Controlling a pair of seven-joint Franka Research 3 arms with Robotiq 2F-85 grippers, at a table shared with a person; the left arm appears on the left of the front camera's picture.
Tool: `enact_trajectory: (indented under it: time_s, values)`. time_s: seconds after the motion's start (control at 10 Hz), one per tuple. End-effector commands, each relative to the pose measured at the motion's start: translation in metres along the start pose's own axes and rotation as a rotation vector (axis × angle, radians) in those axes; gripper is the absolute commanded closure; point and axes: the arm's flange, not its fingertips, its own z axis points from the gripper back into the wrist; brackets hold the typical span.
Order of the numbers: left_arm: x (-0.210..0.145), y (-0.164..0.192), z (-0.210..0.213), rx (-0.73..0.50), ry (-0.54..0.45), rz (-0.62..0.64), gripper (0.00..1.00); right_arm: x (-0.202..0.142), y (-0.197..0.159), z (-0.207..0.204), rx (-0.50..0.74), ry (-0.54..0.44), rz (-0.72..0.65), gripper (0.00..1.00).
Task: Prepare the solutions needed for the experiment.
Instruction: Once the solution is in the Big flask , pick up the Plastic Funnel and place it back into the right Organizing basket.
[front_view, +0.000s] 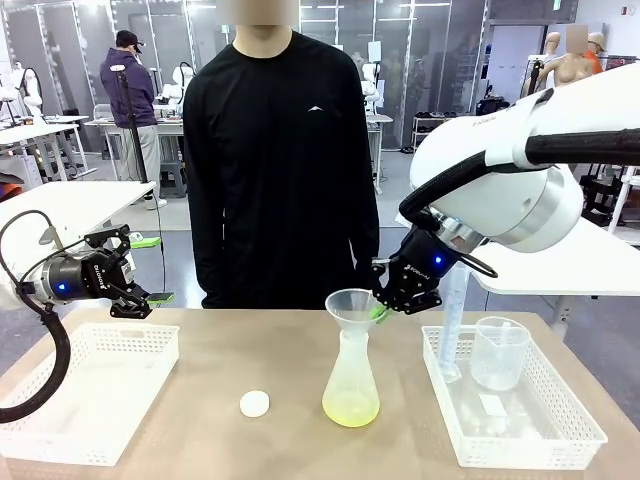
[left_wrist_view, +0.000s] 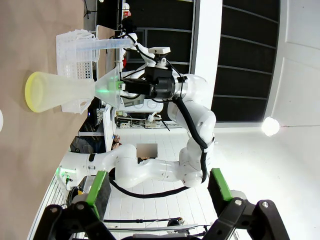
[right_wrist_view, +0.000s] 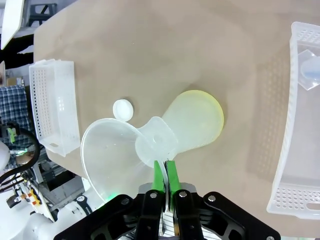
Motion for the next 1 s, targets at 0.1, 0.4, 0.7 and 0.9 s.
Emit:
enact_trajectory:
  time_s: [0.1,0.4,0.7,0.9]
  values:
    - [-0.001,-0.002,0.0,-0.001,0.0,-0.009,0.0,-0.01,0.014,0.028,-0.014,-0.027,0.005,1.0]
    - [-0.001,-0.002,0.0,-0.001,0.0,-0.009,0.0,-0.014,0.021,0.054,-0.01,-0.096,0.036,1.0]
    - [-0.001,-0.002,0.0,-0.001,0.0,-0.009,0.0,-0.021,0.029,0.078,0.03,-0.151,0.087,1.0]
    - [-0.001,-0.002,0.0,-0.001,0.0,-0.009,0.0,-0.023,0.033,0.094,0.058,-0.176,0.121,1.0]
